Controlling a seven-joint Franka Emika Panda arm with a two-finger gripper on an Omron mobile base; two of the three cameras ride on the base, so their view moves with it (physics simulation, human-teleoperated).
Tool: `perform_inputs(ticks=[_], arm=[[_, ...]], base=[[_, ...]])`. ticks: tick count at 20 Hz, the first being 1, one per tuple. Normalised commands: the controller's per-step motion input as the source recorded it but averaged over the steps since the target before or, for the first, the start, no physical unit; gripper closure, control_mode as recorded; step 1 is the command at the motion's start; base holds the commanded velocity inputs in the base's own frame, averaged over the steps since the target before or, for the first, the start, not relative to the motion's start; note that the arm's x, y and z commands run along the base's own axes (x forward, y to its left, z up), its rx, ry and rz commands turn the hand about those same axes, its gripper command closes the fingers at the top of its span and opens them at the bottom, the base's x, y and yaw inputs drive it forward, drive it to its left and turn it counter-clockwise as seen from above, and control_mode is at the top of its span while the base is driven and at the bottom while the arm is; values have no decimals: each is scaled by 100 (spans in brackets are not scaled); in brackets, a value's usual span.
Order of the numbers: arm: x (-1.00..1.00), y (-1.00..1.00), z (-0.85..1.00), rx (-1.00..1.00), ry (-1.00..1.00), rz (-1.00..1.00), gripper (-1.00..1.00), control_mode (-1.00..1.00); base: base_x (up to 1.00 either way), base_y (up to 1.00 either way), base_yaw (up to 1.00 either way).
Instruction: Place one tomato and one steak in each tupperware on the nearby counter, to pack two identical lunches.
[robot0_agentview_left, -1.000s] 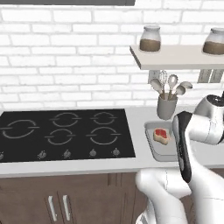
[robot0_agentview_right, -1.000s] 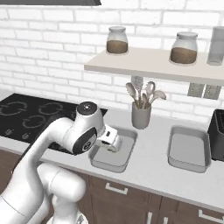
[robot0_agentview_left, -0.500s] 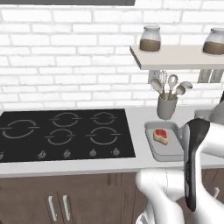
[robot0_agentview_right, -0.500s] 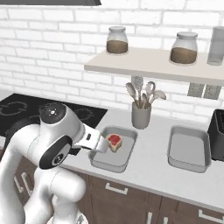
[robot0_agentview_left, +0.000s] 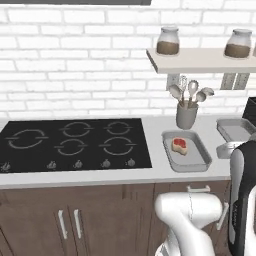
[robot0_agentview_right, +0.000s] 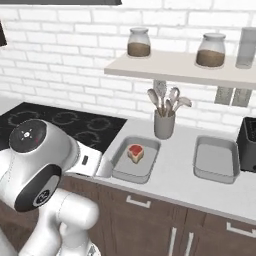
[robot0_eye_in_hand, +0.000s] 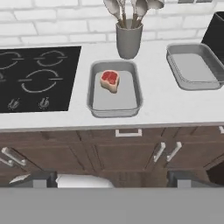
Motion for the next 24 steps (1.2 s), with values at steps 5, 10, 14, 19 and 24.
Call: perform_inputs(ticks=[5, 10, 14, 19, 24], arm=[[0, 0, 0, 0, 0, 0, -100, 100], [0, 0, 0, 0, 0, 0, -100, 100], [0, 0, 0, 0, 0, 0, -100, 100], [0, 0, 0, 0, 0, 0, -100, 100], [0, 0, 0, 0, 0, 0, -100, 100]], base=[[-87, 12, -28], [-25, 1, -91], [-26, 0, -90], [-16, -26, -84], [14, -65, -70]])
